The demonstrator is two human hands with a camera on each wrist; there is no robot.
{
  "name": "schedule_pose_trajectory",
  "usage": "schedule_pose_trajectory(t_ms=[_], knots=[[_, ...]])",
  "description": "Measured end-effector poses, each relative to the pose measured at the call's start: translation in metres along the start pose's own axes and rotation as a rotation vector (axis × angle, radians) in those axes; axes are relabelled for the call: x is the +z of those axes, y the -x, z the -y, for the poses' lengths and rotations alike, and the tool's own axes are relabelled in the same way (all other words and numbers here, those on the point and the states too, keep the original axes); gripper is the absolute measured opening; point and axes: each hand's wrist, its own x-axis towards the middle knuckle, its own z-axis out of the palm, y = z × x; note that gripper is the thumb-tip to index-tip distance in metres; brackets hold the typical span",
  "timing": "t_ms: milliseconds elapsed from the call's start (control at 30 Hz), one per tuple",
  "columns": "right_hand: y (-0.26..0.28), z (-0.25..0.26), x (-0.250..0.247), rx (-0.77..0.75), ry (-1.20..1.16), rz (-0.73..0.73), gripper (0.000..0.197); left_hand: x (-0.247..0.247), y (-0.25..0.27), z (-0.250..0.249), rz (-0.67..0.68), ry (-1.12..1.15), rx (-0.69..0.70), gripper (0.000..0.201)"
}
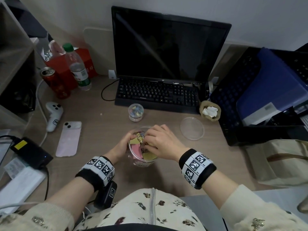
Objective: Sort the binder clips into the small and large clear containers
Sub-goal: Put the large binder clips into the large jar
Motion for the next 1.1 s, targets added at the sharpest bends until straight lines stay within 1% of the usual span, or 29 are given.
schedule_pose_trajectory(t_ms=[100, 200, 233, 300, 367, 400, 433, 467, 500, 533, 567, 600, 633, 667, 700, 767, 800, 833, 900, 967, 1033, 1100], knots=[[0.0, 0.002, 0.005, -0.006, 0.019, 0.04, 0.025, 0.001, 0.002, -0.003, -0.015, 0.022, 0.005, 0.06], [0.0, 0.003, 0.011, -0.008, 0.06, 0.079, 0.024, 0.001, 0.003, -0.006, -0.014, 0.014, 0.011, 0.049], [-0.001, 0.003, 0.012, -0.007, 0.058, 0.097, 0.025, 0.0, 0.004, -0.007, -0.008, 0.022, 0.011, 0.048], [-0.005, 0.004, 0.013, -0.011, 0.041, 0.148, 0.028, -0.004, 0.006, -0.007, -0.001, 0.022, -0.005, 0.052], [-0.009, 0.005, 0.013, -0.037, 0.017, 0.15, 0.027, -0.01, 0.006, -0.006, -0.004, 0.017, -0.017, 0.057], [-0.011, 0.004, 0.013, -0.049, 0.005, 0.114, 0.025, -0.015, 0.005, -0.005, -0.016, 0.021, -0.016, 0.059], [-0.013, 0.004, 0.013, -0.045, 0.004, 0.042, 0.023, -0.018, 0.005, -0.005, -0.032, 0.032, -0.014, 0.061], [-0.016, 0.003, 0.012, -0.013, 0.022, -0.062, 0.022, -0.024, 0.004, -0.006, -0.055, 0.043, -0.013, 0.062], [-0.018, 0.003, 0.011, 0.054, 0.054, -0.178, 0.024, -0.029, 0.004, -0.007, -0.07, 0.054, -0.003, 0.059], [-0.021, 0.003, 0.009, 0.155, 0.084, -0.275, 0.026, -0.035, 0.004, -0.007, -0.093, 0.059, 0.004, 0.055], [-0.025, 0.002, 0.006, 0.278, 0.102, -0.328, 0.029, -0.041, 0.005, -0.008, -0.118, 0.064, 0.013, 0.051], [-0.029, 0.001, 0.005, 0.411, 0.094, -0.313, 0.031, -0.049, 0.005, -0.009, -0.153, 0.066, 0.016, 0.048], [-0.032, -0.001, 0.006, 0.54, 0.071, -0.237, 0.033, -0.056, 0.006, -0.01, -0.179, 0.072, 0.021, 0.047], [-0.034, -0.004, 0.009, 0.641, 0.054, -0.118, 0.036, -0.061, 0.006, -0.012, -0.204, 0.081, 0.028, 0.048], [-0.035, -0.008, 0.015, 0.697, 0.054, 0.012, 0.042, -0.066, 0.007, -0.015, -0.222, 0.095, 0.042, 0.048], [-0.036, -0.01, 0.03, 0.703, 0.052, 0.245, 0.057, -0.074, 0.007, -0.02, -0.246, 0.117, 0.067, 0.052], [-0.037, -0.01, 0.039, 0.687, 0.027, 0.318, 0.062, -0.077, 0.008, -0.022, -0.257, 0.119, 0.068, 0.055], [-0.037, -0.008, 0.048, 0.677, -0.009, 0.364, 0.065, -0.081, 0.009, -0.023, -0.264, 0.122, 0.067, 0.059], [-0.04, -0.003, 0.064, 0.669, -0.074, 0.408, 0.063, -0.089, 0.009, -0.022, -0.283, 0.125, 0.05, 0.063], [-0.043, 0.001, 0.075, 0.675, -0.085, 0.439, 0.055, -0.095, 0.01, -0.019, -0.293, 0.12, 0.026, 0.062], [-0.046, 0.002, 0.082, 0.713, -0.101, 0.475, 0.047, -0.1, 0.01, -0.015, -0.298, 0.116, 0.004, 0.056], [-0.047, 0.002, 0.085, 0.739, -0.088, 0.551, 0.043, -0.103, 0.01, -0.012, -0.298, 0.109, -0.014, 0.055]])
